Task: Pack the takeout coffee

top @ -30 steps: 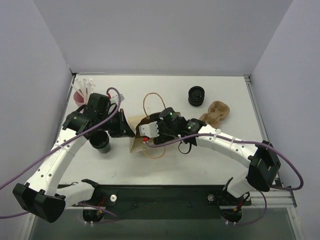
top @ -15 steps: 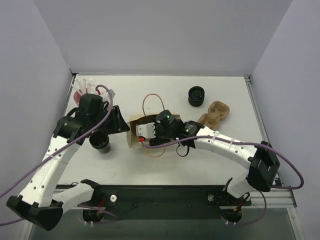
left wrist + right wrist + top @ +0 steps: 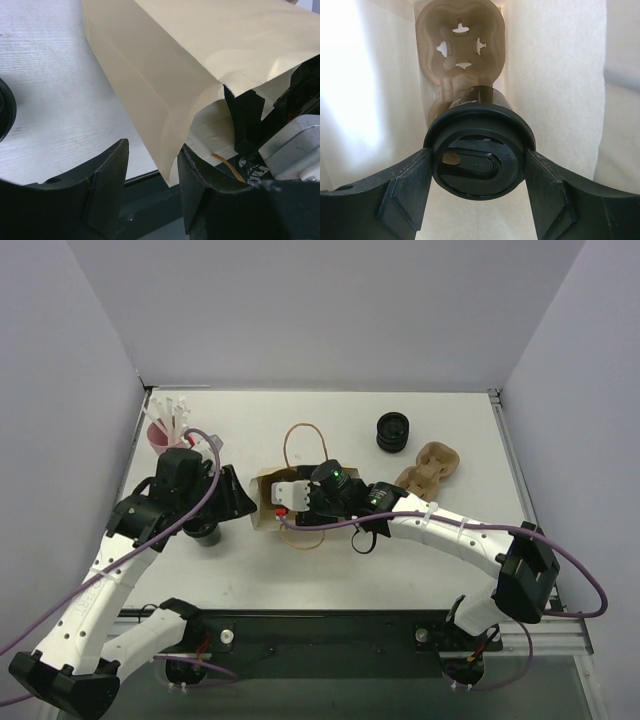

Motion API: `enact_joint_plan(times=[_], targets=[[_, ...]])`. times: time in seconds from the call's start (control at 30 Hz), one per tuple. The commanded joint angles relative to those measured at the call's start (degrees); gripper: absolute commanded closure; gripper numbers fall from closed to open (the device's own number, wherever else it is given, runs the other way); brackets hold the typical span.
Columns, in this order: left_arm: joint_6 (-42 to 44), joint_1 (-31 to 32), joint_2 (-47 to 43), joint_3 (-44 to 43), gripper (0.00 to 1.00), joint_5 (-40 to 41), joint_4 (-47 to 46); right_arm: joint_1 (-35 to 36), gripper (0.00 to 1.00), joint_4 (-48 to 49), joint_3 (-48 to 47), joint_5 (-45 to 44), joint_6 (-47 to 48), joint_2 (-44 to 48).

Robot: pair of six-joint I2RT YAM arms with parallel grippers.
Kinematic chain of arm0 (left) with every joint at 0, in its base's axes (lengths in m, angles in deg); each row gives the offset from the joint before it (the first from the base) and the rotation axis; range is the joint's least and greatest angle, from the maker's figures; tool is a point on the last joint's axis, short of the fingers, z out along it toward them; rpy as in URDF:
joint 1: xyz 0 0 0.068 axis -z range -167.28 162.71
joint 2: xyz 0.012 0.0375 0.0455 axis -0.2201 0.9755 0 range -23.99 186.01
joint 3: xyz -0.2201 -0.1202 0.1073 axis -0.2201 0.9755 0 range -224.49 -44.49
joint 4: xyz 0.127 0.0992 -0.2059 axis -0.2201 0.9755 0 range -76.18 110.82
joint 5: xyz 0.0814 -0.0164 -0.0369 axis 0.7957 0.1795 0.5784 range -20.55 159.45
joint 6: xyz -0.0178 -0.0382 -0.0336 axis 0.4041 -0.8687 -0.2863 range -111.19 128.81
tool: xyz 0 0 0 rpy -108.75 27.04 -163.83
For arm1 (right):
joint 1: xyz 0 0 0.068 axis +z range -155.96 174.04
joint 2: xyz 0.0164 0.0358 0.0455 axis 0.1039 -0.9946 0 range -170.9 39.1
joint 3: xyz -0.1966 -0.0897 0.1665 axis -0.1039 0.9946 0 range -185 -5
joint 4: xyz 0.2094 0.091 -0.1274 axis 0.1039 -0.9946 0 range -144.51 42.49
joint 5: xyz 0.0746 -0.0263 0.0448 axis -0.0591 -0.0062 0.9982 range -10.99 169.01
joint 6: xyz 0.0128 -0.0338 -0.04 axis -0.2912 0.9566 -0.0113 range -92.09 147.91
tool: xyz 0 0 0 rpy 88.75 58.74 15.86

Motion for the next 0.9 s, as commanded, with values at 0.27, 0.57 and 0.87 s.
enact_joint_plan(times=[0.27,0.57,0.87], targets=[[3.76,-0.02,2.23,0.82,1.00,-2.83,-11.38,-0.26,0.44,1.98,-0.14,-1.19,-0.53,1.82],[11.15,1.47,0.47,3.98,1.00,-7.40,-16.12,-2.90,0.45,0.92,-0.33,1.09,8.61,2.08],[11.33,1.65,-1.19,6.62,1.00,-11.88,-17.88,-3.08,0.46,0.22,1.96,1.98,9.33,3.75]])
